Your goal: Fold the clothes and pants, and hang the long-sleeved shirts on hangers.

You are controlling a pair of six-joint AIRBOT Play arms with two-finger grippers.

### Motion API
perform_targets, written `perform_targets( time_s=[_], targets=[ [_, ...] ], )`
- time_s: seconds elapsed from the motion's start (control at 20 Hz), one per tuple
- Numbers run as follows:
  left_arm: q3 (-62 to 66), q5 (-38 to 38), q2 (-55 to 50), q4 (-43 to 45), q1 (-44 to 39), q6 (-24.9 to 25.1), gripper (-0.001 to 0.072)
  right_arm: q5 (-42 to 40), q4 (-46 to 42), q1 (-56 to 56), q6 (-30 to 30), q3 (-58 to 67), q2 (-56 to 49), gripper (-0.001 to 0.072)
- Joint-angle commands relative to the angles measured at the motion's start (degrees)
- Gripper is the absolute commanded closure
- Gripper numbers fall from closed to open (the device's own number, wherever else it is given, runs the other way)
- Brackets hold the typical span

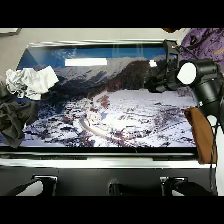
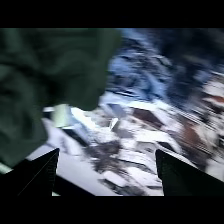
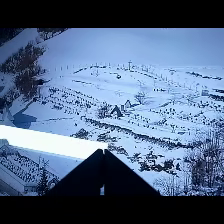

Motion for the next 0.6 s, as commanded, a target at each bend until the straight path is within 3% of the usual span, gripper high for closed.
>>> perform_targets(
  time_s=[0.0, 0.2, 0.55],
  targets=[
    [-8.1, 6.6, 0.9, -0.3, 12.2, -1.5, -0.0013, 0.0, 0.0, 0.0, 0.0, 0.1, 0.0, 0.0685],
    [-15.4, 18.9, 0.6, -1.9, 18.3, -2.4, -0.0013, 0.0, 0.0, 0.0, 0.0, 0.1, 0.0, 0.0685],
    [-18.9, 32.4, -6.6, -1.9, 19.0, -3.3, -0.0013, 0.0, 0.0, 0.0, 0.0, 0.1, 0.0, 0.0685]
  ],
)
